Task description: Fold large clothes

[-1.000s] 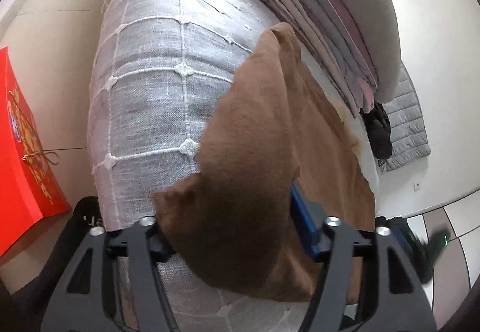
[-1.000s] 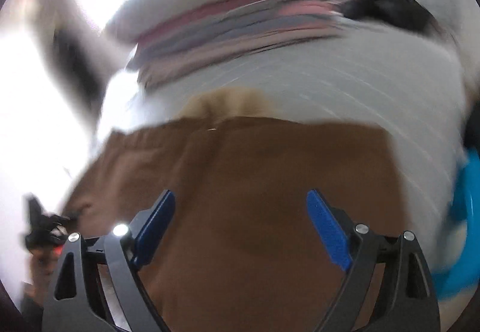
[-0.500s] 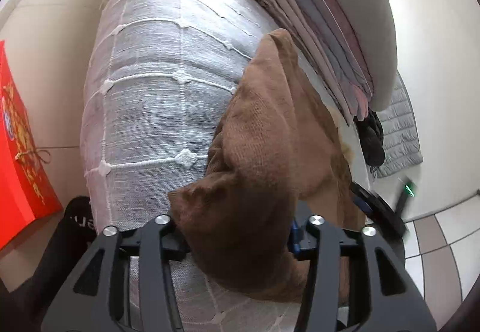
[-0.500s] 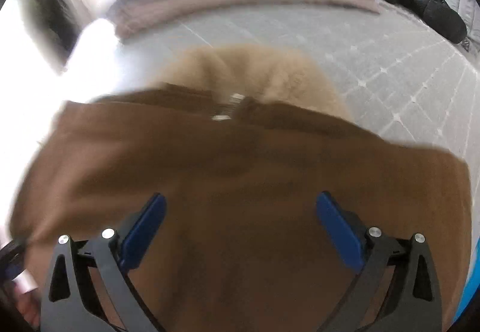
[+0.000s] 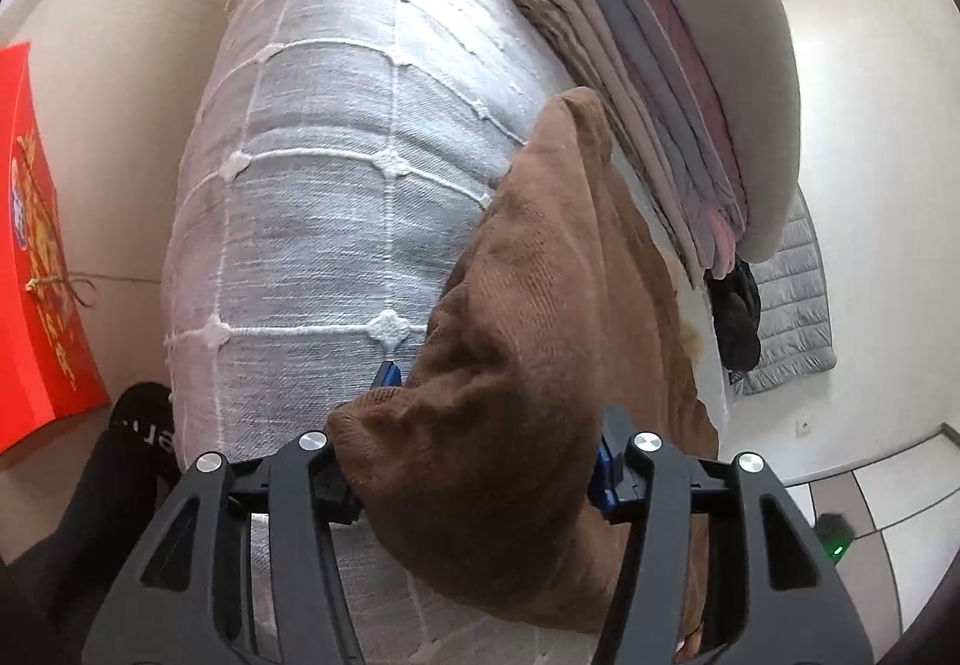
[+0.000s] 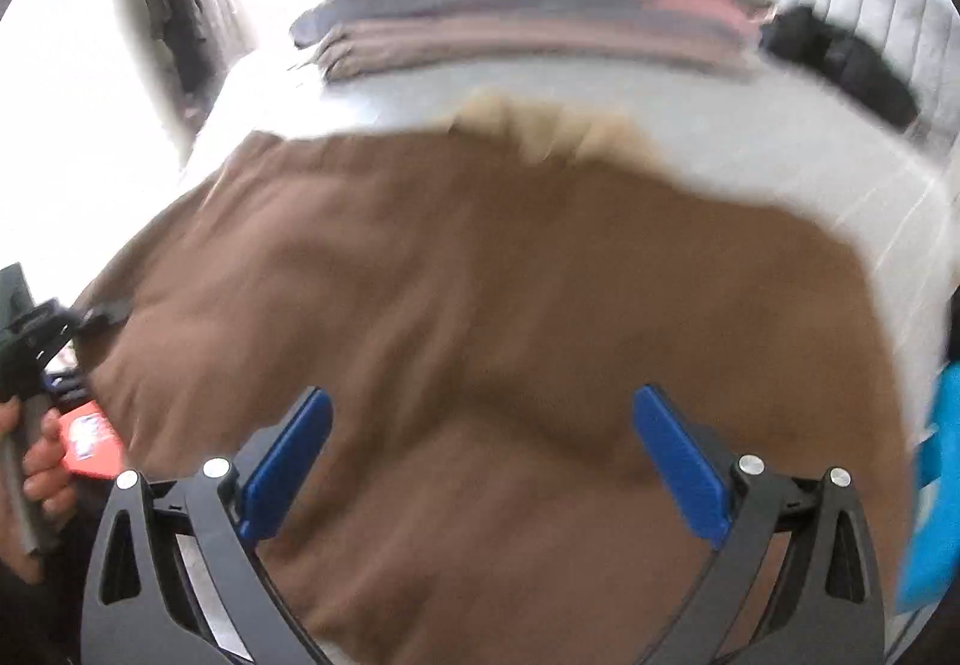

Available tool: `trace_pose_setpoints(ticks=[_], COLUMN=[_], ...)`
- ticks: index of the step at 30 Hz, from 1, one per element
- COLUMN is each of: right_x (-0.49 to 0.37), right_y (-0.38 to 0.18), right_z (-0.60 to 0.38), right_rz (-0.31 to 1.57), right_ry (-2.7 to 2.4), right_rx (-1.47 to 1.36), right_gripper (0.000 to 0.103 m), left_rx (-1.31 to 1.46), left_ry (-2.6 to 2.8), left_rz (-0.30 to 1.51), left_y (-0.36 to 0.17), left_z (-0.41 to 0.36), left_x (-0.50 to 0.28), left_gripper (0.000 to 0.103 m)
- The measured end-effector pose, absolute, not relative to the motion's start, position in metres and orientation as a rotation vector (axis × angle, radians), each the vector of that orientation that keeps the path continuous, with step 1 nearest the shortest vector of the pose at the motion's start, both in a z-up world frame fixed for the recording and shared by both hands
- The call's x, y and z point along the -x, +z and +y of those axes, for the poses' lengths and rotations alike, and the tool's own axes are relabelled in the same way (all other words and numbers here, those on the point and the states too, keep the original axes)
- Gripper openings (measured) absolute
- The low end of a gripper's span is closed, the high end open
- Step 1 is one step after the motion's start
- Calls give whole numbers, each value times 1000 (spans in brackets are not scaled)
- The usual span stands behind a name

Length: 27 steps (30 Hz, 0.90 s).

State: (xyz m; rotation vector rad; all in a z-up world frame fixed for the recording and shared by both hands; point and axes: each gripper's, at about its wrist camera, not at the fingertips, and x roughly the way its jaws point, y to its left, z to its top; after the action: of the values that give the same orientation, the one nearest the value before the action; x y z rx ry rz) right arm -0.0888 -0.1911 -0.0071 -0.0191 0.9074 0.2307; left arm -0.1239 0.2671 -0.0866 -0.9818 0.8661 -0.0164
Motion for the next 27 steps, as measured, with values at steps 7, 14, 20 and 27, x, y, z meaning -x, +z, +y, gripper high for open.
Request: trace_pose_setpoints(ticks=[7,14,20,27], right_x=[3,1,70,66], right_y=[-73,-77,-66,-73], right_z=[-200,-214,-172,-171], right_rz=[1065,1101,1020,1018], right_ry=[-26,7,56,68], right_rx=[36,-45,79,77], right_gripper=[98,97,98,97], left_rx=[938,895,1022,1087], left_ry=[-13,-36,21,5], left_rz=[818,802,838,821], left_y=[-80,-69,-84,-93], left_z=[256,253,265,269], left_x=[121,119,120,125], left_gripper=[41,35,64,67])
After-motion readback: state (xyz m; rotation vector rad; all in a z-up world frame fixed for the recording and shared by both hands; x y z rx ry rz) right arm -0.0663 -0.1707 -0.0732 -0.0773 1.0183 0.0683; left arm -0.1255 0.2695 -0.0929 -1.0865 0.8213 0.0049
